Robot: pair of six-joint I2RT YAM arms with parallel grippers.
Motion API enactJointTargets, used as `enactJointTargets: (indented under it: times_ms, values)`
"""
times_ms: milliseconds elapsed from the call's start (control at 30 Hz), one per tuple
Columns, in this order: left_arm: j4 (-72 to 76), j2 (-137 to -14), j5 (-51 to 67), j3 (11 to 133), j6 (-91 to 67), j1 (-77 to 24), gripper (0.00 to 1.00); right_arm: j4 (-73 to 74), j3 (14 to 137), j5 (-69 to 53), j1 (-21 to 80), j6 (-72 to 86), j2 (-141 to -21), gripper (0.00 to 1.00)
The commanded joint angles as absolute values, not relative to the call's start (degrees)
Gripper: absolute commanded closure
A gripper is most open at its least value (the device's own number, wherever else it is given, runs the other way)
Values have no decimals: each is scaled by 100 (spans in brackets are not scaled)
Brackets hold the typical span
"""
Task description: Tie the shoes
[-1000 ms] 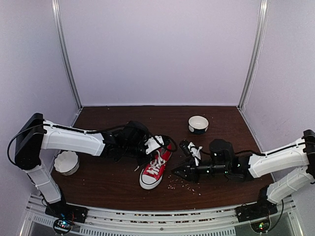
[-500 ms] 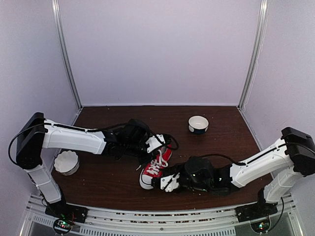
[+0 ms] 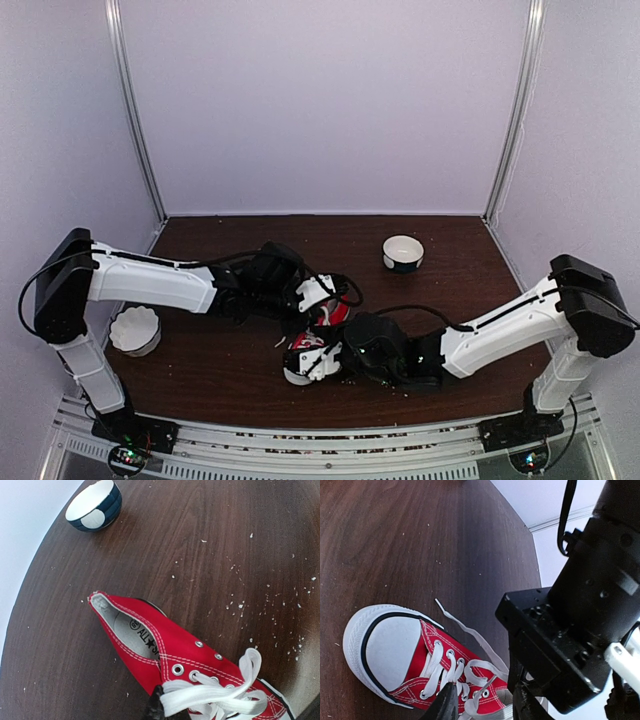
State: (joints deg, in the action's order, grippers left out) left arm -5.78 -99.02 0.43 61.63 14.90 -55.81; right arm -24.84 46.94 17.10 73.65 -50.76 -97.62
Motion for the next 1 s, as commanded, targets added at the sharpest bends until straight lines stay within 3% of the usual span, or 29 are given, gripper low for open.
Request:
enactJointTargets:
  times_ms: [0, 767, 967]
  values:
    - [-519, -10028, 174, 6359, 1467, -5528, 100, -2211, 4856, 2284, 7408, -4879, -10010, 63]
    - [-606, -10080, 246, 6400, 1476, -5520, 100, -1846, 5273, 2786, 7047, -4060, -10525, 64]
    - [-632, -10079, 246, 6426, 1485, -5520, 100, -1725, 5367, 2840, 6994, -4050, -10635, 75]
